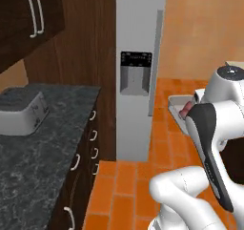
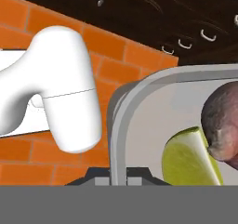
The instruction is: Take the meat container that has the fish and place it on the second highest rack of the freezer. Then take the vegetable container that has the potato and lemon wedge and place it on the highest rack of the freezer.
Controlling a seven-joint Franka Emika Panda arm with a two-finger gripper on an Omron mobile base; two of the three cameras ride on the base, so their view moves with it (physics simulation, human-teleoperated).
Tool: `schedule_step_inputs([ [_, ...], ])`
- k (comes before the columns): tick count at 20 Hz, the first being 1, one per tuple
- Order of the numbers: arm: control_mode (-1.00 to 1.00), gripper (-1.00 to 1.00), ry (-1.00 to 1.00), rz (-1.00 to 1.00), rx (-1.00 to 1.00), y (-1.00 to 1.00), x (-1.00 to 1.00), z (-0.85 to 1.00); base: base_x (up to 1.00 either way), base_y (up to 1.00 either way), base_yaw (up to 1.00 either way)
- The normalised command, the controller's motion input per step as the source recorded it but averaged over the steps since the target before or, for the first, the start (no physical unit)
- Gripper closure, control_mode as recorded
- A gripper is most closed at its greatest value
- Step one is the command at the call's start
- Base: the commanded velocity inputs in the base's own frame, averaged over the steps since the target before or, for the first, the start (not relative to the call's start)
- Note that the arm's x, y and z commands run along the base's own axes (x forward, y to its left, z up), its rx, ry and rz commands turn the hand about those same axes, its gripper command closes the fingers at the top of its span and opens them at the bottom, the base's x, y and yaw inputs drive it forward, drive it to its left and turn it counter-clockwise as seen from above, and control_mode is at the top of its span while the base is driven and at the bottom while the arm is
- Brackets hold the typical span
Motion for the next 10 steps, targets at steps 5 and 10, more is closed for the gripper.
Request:
schedule_step_inputs([
  [5,1.00,1.00,0.00,0.00,0.00,0.00,0.00,0.00,-0.01,-0.07,-0.93],
  [10,1.00,1.00,0.00,0.00,0.00,0.00,0.00,0.00,0.26,-0.05,-0.33],
])
